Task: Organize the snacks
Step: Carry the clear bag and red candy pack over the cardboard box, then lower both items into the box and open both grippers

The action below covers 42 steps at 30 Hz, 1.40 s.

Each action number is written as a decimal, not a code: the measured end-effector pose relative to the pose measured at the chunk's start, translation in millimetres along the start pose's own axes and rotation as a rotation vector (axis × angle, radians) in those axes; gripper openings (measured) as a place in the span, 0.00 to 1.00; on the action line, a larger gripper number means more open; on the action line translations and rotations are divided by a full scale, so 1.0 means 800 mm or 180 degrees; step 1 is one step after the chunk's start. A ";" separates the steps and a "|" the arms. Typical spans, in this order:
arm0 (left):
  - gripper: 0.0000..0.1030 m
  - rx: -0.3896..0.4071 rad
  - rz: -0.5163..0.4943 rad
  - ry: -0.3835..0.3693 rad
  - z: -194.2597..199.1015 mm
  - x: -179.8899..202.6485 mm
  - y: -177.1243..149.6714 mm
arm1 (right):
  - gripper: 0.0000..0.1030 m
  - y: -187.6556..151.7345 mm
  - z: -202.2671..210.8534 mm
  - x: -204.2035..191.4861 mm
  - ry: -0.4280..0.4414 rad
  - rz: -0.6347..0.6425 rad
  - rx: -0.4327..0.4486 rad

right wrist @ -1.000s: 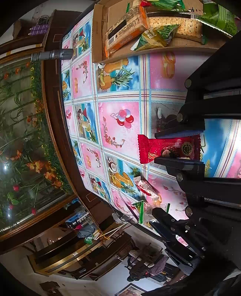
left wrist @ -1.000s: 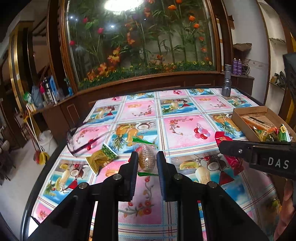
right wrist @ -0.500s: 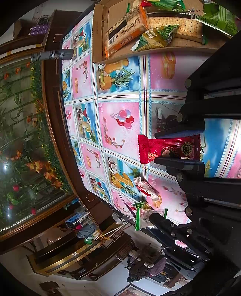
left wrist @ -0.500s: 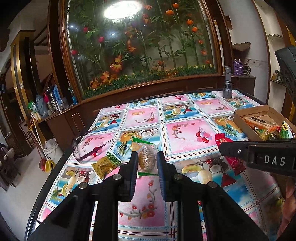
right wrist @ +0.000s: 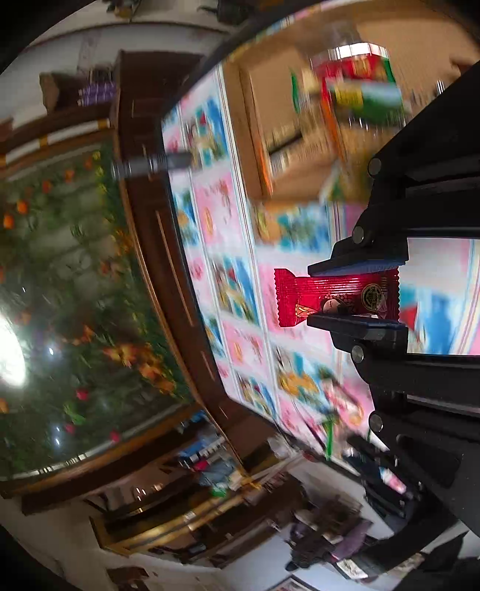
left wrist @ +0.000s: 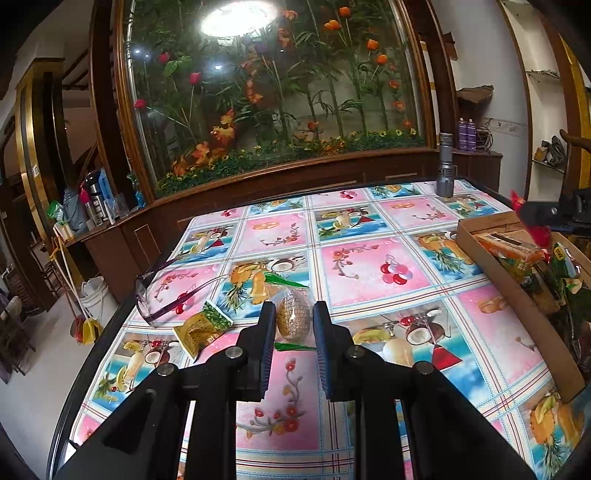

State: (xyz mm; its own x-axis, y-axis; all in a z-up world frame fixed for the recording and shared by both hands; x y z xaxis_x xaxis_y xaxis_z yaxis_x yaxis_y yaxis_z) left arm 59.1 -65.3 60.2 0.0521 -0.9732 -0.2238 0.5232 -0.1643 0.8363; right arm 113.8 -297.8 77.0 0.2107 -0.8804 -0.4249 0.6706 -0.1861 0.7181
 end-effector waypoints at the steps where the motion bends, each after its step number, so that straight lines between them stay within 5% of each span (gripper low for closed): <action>1: 0.19 -0.0003 0.0007 -0.0018 0.000 0.000 0.000 | 0.20 0.001 0.001 0.017 -0.0051 -0.0084 0.0011; 6: 0.19 -0.0084 0.0142 -0.0212 -0.002 -0.001 0.001 | 0.20 0.014 0.009 0.079 -0.0092 -0.0585 0.0068; 15: 0.19 -0.0082 0.0289 -0.0434 0.010 0.022 0.015 | 0.20 0.018 0.021 0.089 0.0004 -0.0713 0.0096; 31: 0.19 -0.0057 0.0179 -0.1322 0.037 0.174 0.073 | 0.20 0.028 0.059 0.125 0.0011 -0.1008 0.0287; 42: 0.19 -0.0213 0.0055 -0.1822 0.033 0.245 0.058 | 0.20 0.033 0.073 0.156 -0.0047 -0.1240 0.0346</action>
State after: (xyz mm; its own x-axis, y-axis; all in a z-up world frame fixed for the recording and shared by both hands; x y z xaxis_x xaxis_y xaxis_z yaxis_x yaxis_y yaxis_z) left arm 71.0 -267.8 68.3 -0.3978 -0.9106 0.1117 0.5799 -0.1552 0.7998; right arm 116.2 -438.6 75.2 -0.0551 -0.7409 -0.6694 0.6189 -0.5514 0.5594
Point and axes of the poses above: each gripper's, at about its wrist camera, not at the fingertips, and z roughly against the way its jaws point, x to its right, y to its top, the point moved 1 cm from there along -z, roughly the way its jaws point, and after that the axes turned 3 degrees about -z, right-handed, at the moved point
